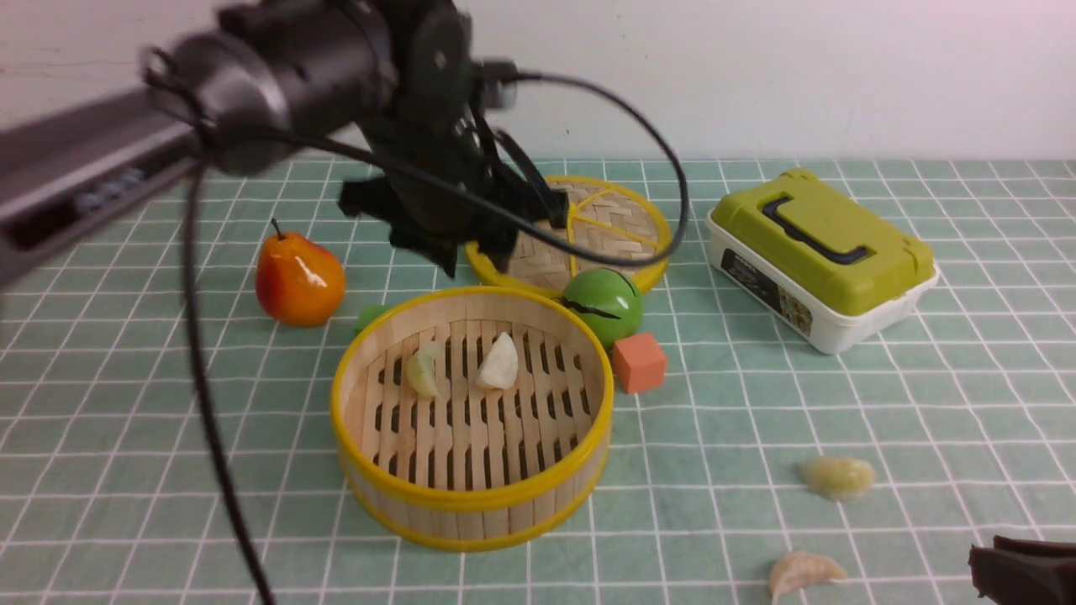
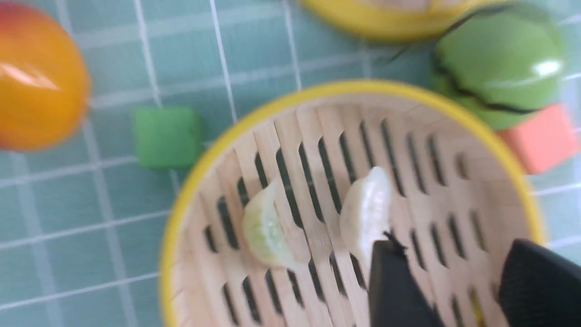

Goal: Put the dumplings into the steamer on the table with the blue tablecloth.
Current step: 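Reach for and grasp a dumpling lying on the table beside the steamer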

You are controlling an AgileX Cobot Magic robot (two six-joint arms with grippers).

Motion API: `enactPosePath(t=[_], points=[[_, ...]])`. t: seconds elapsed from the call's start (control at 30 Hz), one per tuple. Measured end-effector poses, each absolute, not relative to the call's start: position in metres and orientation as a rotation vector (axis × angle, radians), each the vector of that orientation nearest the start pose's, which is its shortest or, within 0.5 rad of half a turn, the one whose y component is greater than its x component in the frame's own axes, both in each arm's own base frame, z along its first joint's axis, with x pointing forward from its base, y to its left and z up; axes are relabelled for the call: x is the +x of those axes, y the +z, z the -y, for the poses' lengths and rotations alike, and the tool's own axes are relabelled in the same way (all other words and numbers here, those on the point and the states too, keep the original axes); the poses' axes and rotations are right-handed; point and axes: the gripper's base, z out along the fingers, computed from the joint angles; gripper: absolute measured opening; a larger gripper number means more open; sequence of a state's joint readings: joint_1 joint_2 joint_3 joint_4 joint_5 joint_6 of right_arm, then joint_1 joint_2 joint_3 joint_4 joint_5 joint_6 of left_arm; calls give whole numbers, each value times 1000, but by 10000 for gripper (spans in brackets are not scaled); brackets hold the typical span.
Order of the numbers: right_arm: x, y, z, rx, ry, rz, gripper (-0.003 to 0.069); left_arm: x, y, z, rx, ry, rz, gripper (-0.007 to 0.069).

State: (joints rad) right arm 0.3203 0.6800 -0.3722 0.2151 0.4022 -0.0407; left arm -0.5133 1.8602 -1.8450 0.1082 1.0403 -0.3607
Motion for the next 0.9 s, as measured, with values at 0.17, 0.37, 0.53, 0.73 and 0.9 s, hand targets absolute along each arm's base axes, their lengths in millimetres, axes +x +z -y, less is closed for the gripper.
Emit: enactPosePath(t=[0.17, 0.37, 0.53, 0.73, 0.9], points=[[117, 238, -48, -246, 360, -2272, 153, 303, 434, 161, 265, -249, -2373, 141], [127, 237, -55, -384, 330, -2473, 318, 204, 449, 105, 266, -279, -2285, -3], [157, 243, -69, -596, 312, -2570, 438, 136, 401, 68, 271, -318, -2191, -14], [204, 239, -89, -966, 288, -2527, 457, 75, 320, 34, 261, -345, -2146, -14], [245, 231, -103, -1192, 247, -2456, 454, 46, 275, 17, 219, -378, -2113, -14]])
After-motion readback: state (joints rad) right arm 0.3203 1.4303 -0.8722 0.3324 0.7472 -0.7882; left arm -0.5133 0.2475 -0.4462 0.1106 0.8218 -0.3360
